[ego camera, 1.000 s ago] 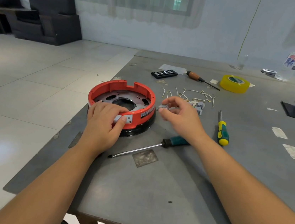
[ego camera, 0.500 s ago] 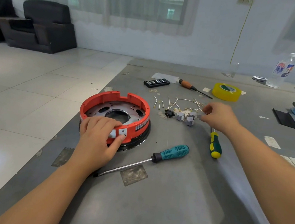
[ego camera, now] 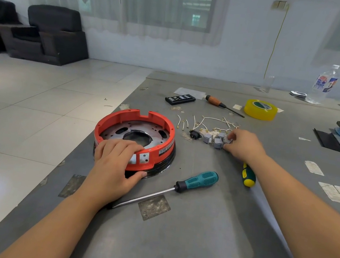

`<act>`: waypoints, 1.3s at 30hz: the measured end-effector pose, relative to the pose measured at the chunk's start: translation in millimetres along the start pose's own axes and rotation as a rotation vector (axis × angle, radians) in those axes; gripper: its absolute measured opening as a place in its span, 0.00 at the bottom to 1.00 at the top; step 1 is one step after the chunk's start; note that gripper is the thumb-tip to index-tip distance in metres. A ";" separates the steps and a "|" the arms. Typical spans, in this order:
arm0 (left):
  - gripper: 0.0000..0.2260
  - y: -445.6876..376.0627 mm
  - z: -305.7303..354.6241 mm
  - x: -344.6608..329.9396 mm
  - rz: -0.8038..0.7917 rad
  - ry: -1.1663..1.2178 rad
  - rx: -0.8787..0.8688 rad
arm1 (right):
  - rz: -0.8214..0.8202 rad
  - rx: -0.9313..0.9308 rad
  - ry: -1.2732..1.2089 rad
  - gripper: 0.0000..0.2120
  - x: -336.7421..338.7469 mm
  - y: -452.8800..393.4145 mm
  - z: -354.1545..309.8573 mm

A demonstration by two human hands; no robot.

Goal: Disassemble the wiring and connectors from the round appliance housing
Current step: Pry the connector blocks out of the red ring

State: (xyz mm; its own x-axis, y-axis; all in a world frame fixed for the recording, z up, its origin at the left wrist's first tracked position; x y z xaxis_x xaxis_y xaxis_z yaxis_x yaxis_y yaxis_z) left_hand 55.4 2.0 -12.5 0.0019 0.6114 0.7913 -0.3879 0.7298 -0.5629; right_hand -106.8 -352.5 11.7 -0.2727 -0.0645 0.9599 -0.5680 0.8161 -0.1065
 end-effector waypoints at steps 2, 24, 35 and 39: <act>0.25 0.1 -0.2 0.3 0.000 -0.004 0.002 | 0.077 0.053 0.012 0.21 6.2 13.9 -8.5; 0.27 3.4 -7.1 3.7 0.008 0.055 0.010 | 0.182 0.875 -0.061 0.15 10.6 141.4 -34.9; 0.24 6.5 1.3 0.7 0.036 0.058 -0.035 | 0.342 -0.184 -0.156 0.18 32.5 104.6 68.0; 0.23 7.4 10.6 1.1 0.034 0.076 -0.072 | 0.267 -0.387 -0.176 0.19 27.3 102.9 92.0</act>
State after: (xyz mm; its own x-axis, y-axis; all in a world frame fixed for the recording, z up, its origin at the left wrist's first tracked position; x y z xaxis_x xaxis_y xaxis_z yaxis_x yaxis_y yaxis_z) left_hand 42.8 4.8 -13.3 0.0612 0.6559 0.7523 -0.3218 0.7265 -0.6072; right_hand -244.1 -323.1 3.1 -0.5152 0.1071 0.8504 -0.1395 0.9685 -0.2064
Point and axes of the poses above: each hand's wrist, its own y-axis away from the middle knuckle, its own x-axis out of the back of the hand, z = x × y, the point moved 5 cm from there along -y, towards the middle knuckle, and after that the axes turned 2 degrees about -y, right-handed, at the moved point
